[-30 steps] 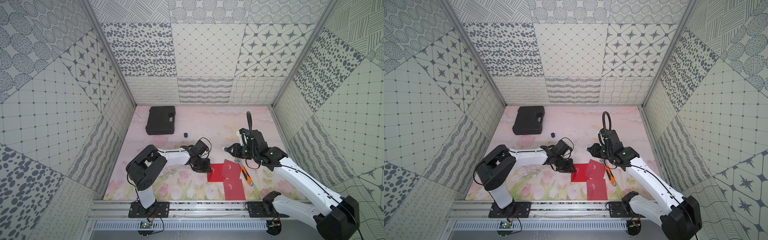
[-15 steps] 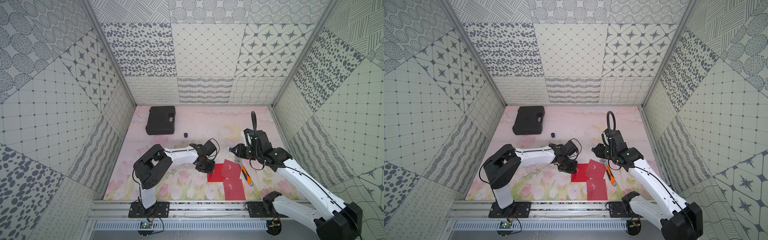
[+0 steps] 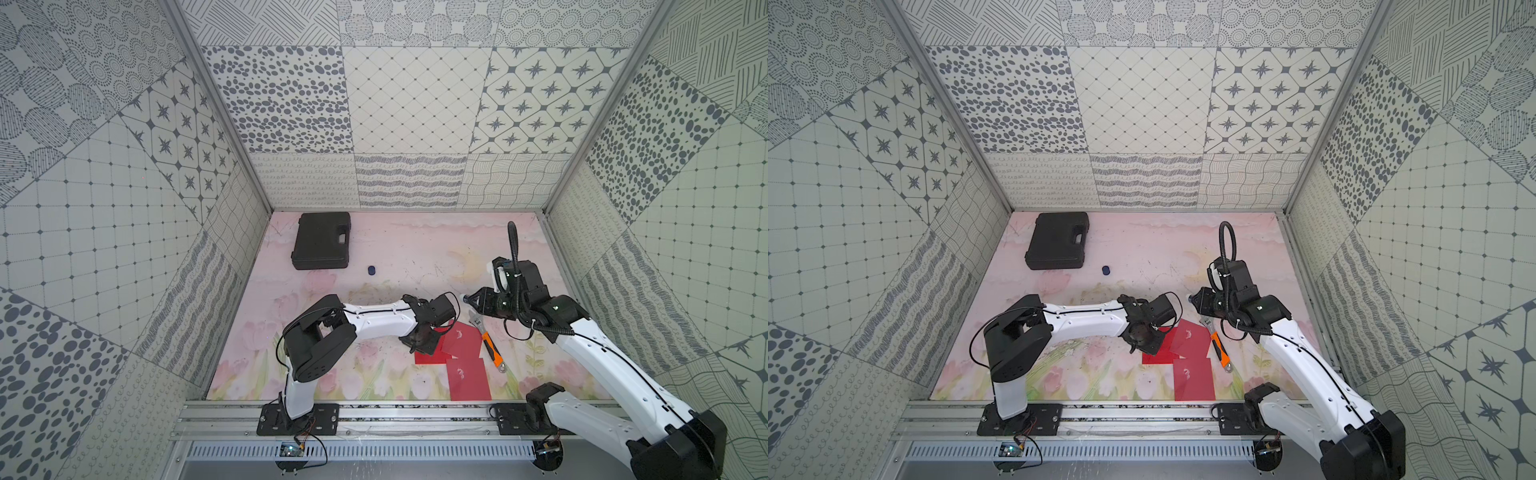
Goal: Seal the envelope with a glue stick
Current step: Seal the envelope at the center of the board.
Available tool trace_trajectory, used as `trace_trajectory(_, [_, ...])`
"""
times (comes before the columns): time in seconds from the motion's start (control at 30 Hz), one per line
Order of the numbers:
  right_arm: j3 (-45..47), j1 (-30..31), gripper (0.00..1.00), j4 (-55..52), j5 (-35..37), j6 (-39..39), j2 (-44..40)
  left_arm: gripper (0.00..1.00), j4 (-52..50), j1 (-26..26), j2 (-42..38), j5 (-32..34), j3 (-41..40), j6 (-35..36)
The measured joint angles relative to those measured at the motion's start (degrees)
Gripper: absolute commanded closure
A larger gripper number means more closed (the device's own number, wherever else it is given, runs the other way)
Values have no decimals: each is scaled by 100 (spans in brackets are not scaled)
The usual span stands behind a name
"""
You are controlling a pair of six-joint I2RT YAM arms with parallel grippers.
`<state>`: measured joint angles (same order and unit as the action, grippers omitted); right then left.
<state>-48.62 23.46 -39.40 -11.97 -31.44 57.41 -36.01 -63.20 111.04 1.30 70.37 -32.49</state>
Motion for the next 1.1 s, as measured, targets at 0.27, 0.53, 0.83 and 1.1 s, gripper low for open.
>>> trace_trajectory(0.27, [0,-81,100,-31,-4,66,-11,86,-175,-345,144,778,144,-68])
trace_trajectory(0.53, [0,-105,100,-33,-22,85,-9,84,-199,-472,184,1093,166,-96])
trace_trajectory(0.83, [-24,-105,100,-59,-74,83,-4,90,485,271,-304,-302,-428,35])
trace_trajectory(1.1, [-44,-105,100,-74,-90,83,-2,89,509,597,-282,-1032,-452,114])
